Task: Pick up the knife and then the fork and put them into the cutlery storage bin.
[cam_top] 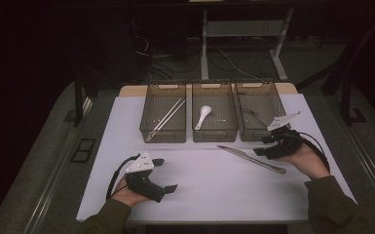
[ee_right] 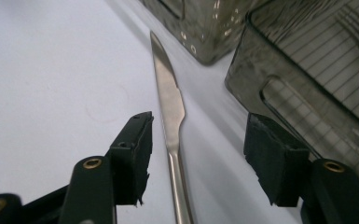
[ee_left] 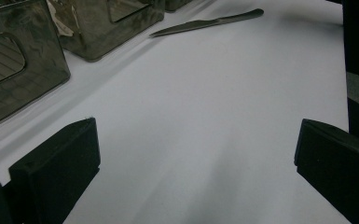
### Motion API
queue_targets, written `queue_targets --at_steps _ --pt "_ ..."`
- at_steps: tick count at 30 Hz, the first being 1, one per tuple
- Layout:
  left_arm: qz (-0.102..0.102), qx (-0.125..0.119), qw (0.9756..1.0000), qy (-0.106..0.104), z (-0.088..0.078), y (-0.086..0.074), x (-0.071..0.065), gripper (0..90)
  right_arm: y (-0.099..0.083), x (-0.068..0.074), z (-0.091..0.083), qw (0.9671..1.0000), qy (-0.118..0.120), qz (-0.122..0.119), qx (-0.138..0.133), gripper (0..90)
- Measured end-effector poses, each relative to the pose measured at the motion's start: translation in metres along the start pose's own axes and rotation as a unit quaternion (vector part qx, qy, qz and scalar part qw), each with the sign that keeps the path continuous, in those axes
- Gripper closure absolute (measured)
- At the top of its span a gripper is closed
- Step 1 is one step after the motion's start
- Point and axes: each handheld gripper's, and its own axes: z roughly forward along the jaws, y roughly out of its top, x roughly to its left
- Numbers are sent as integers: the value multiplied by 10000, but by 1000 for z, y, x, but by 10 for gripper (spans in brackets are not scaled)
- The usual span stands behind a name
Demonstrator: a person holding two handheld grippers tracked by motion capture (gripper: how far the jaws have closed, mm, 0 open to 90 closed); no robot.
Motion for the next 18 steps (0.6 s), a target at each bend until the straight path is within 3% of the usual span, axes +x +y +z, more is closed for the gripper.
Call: queue_targets --at_steps 5,18 --pt "15 -4 10000 -6 0 0 0 0 -1 -1 6 9995 -52 -70 297 470" --pt "25 21 10000 -14 0 0 0 0 -1 3 22 9947 210 -375 939 623"
